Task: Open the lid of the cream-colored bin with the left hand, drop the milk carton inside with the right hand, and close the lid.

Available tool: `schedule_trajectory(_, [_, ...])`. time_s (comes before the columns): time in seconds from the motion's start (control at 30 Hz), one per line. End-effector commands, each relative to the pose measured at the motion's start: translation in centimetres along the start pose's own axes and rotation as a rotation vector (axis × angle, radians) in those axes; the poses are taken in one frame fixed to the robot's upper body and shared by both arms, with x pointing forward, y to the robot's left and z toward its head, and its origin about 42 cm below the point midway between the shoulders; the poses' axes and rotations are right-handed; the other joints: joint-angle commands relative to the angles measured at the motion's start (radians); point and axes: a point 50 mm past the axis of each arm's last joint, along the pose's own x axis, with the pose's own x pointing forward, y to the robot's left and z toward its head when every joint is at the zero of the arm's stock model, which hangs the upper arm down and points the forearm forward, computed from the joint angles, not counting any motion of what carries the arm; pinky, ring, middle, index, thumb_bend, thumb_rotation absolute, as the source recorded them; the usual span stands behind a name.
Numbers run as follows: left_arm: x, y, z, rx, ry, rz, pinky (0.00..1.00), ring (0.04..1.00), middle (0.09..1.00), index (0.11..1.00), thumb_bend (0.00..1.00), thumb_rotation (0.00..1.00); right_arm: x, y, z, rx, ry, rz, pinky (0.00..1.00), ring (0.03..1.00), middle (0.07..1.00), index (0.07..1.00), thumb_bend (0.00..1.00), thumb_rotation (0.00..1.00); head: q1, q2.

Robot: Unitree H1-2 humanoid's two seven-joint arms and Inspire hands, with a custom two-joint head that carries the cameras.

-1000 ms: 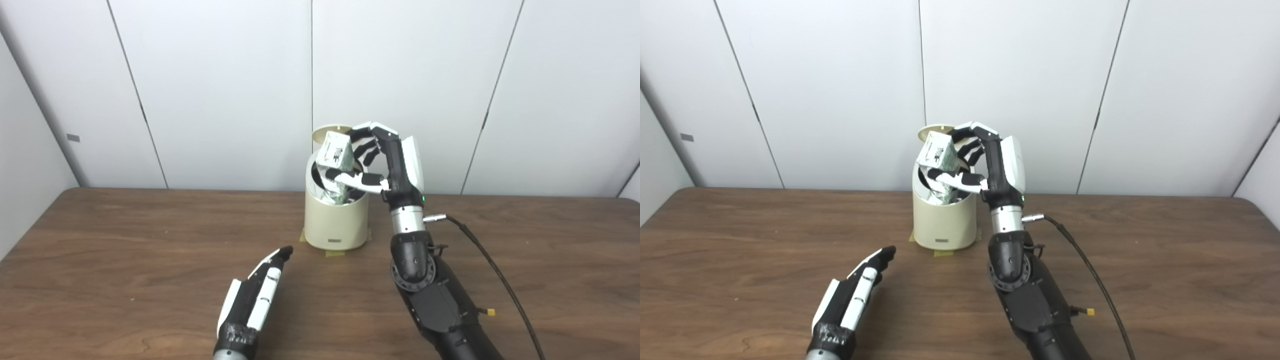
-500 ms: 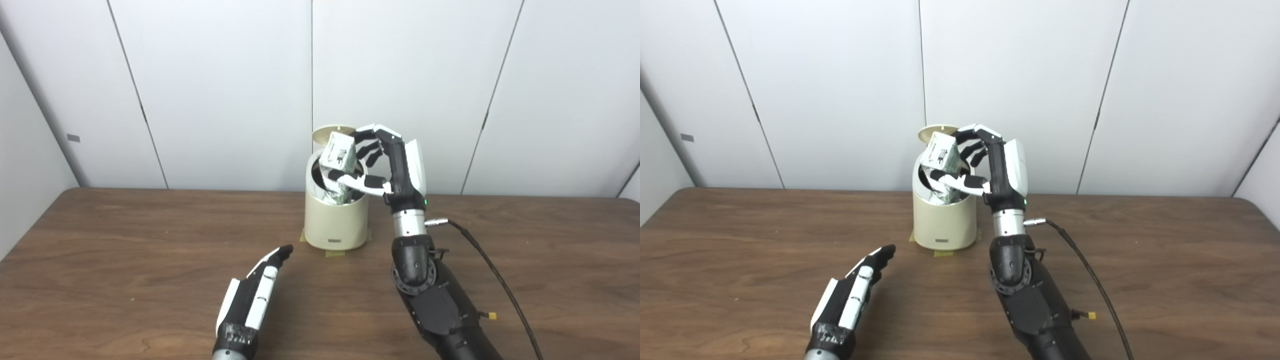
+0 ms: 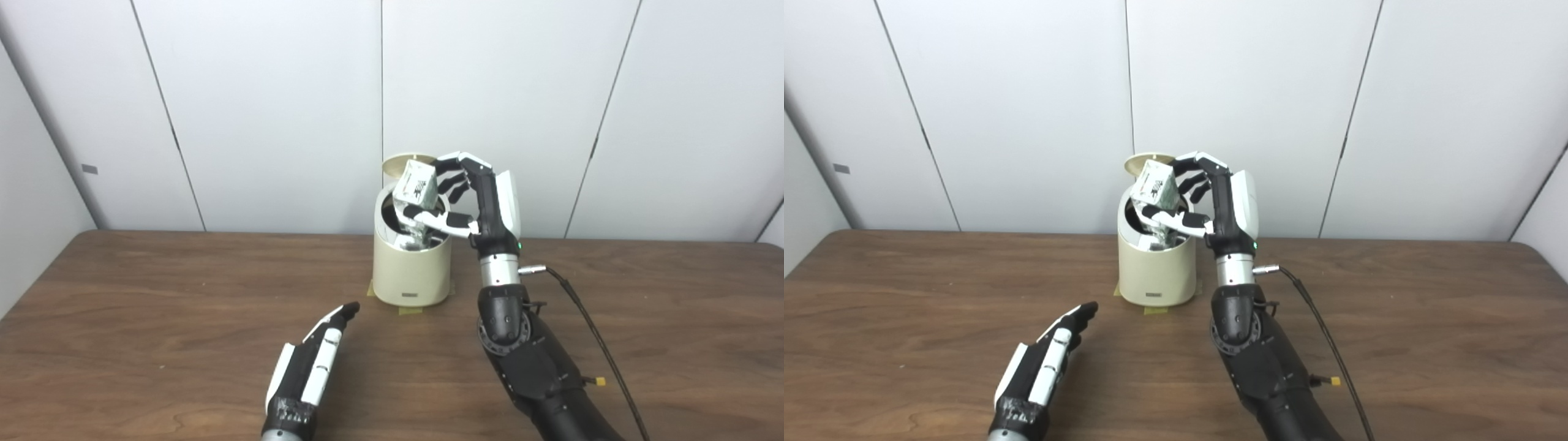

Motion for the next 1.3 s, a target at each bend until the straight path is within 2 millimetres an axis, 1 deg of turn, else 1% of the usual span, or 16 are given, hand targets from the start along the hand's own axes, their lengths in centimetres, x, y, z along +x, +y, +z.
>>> schedule_trajectory(0.0, [0.2,-0.4,1.1,-0.007,-0.069,-0.012,0.99,0.967,0.920,0.863,0.48,0.94,3.8,-0.4,3.1,0.045,-0.124,-0.051,0.28,0.407,0.544,0.494,0.49,0.00,0.001,0.000])
schedule_trajectory(0.07, [0.2,-0.4,1.1,-0.007,-0.068,-0.011,0.99,0.964,0.917,0.865,0.47,0.95,4.2,-0.3,3.5,0.057,-0.130,-0.053,0.27,0.404,0.545,0.495,0.49,0.00,0.003,0.000])
schedule_trajectory(0.27, [0.2,-0.4,1.2,0.000,-0.078,-0.014,1.00,0.968,0.918,0.871,0.48,0.95,4.7,-0.1,4.1,0.070,-0.139,-0.051,0.28,0.406,0.546,0.491,0.49,0.00,0.003,0.000])
schedule_trajectory(0.53, [0.0,-0.5,1.4,-0.001,-0.074,-0.011,1.00,0.968,0.920,0.870,0.48,0.95,4.0,-0.1,3.5,0.036,-0.114,-0.039,0.27,0.406,0.541,0.497,0.49,0.00,0.007,0.006])
schedule_trajectory(0.57, [0.0,-0.5,1.4,-0.001,-0.072,-0.011,1.00,0.969,0.920,0.869,0.49,0.94,3.9,-0.1,3.3,0.009,-0.100,-0.032,0.30,0.401,0.529,0.507,0.49,0.00,0.007,0.006])
schedule_trajectory(0.63, [0.0,-0.5,1.4,0.001,-0.069,-0.011,1.00,0.970,0.920,0.867,0.50,0.94,3.7,-0.2,3.0,-0.037,-0.078,-0.020,0.30,0.405,0.533,0.511,0.49,0.00,0.007,0.006])
schedule_trajectory(0.67, [0.0,-0.5,1.4,0.003,-0.069,-0.011,1.00,0.972,0.921,0.869,0.51,0.94,3.6,-0.2,2.9,-0.060,-0.063,-0.010,0.34,0.438,0.528,0.484,0.50,0.00,0.007,0.006])
schedule_trajectory(0.7, [0.0,-0.5,1.4,0.002,-0.070,-0.010,1.00,0.971,0.921,0.868,0.51,0.94,3.5,-0.3,2.8,-0.082,-0.046,0.003,0.32,0.446,0.535,0.472,0.51,0.00,0.007,0.006])
schedule_trajectory(0.73, [0.0,-0.5,1.4,0.003,-0.072,-0.010,1.00,0.967,0.917,0.866,0.51,0.93,3.3,-0.4,2.7,-0.102,-0.032,0.014,0.33,0.453,0.586,0.480,0.51,0.00,0.007,0.006])
schedule_trajectory(0.77, [0.0,-0.5,1.4,0.005,-0.074,-0.010,0.99,0.963,0.914,0.864,0.50,0.94,3.2,-0.5,2.6,-0.113,-0.020,0.024,0.34,0.488,0.630,0.485,0.52,0.08,0.006,0.009])
schedule_trajectory(0.83, [0.0,-0.5,1.4,0.010,-0.077,-0.009,0.99,0.962,0.912,0.864,0.49,0.94,3.0,-0.7,2.6,-0.121,-0.006,0.037,0.28,0.460,0.659,0.488,0.52,0.13,0.006,0.009])
schedule_trajectory(0.9, [0.0,-0.5,1.4,0.011,-0.075,-0.009,0.99,0.959,0.908,0.863,0.49,0.95,2.8,-0.9,2.4,-0.124,-0.004,0.046,0.33,0.475,0.656,0.487,0.52,0.14,0.004,0.010])
schedule_trajectory(0.97, [0.0,-0.6,1.5,0.008,-0.073,-0.008,1.00,0.963,0.910,0.863,0.49,0.93,2.6,-1.1,2.1,-0.131,-0.016,0.062,0.49,0.598,0.653,0.486,0.53,0.14,0.004,0.010])
schedule_trajectory(1.0, [0.0,-0.6,1.6,0.007,-0.076,-0.008,1.00,0.962,0.909,0.862,0.49,0.93,2.5,-1.1,2.0,-0.132,-0.023,0.070,0.53,0.627,0.654,0.486,0.53,0.15,0.004,0.010])
schedule_trajectory(1.13, [0.0,-0.6,1.7,0.013,-0.079,-0.010,0.99,0.961,0.909,0.861,0.49,0.92,2.3,-1.2,1.8,-0.126,-0.026,0.088,0.60,0.676,0.658,0.487,0.53,0.15,0.002,0.012])
schedule_trajectory(1.27, [-0.1,-0.6,1.8,0.030,-0.080,-0.013,0.99,0.961,0.913,0.865,0.50,0.95,2.1,-1.3,1.6,-0.139,-0.036,0.097,0.61,0.664,0.647,0.489,0.53,0.15,0.002,0.012])
